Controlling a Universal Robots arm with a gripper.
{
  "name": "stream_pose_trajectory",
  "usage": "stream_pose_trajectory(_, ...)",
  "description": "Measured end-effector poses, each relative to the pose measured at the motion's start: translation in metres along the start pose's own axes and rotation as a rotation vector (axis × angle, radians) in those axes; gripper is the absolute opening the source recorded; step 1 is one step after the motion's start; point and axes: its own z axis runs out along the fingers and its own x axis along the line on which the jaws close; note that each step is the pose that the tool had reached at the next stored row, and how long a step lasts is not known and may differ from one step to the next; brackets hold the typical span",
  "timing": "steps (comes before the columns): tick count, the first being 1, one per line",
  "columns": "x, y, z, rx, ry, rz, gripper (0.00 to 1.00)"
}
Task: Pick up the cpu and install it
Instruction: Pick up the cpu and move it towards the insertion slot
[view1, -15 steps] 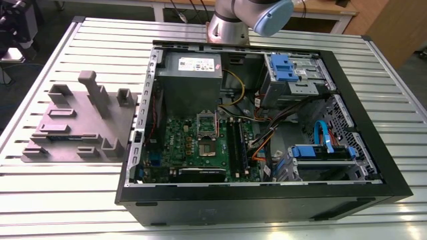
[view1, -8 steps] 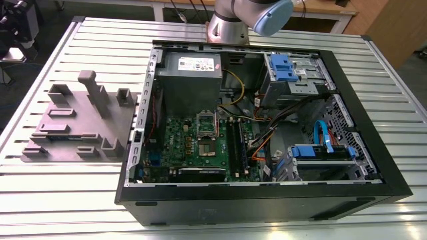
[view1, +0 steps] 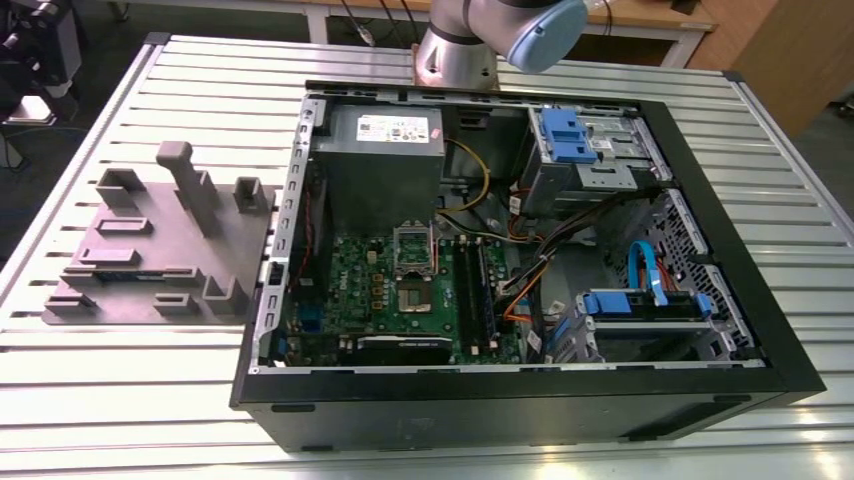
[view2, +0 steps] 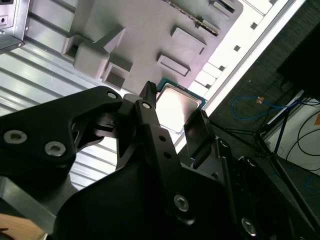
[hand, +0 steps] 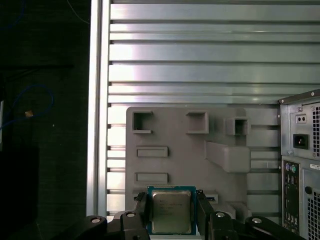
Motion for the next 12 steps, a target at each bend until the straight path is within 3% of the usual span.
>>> stream_pose_trajectory(12,-0.0038,0.0000,0.0000,0.0000,0.0000,0.000,0.47)
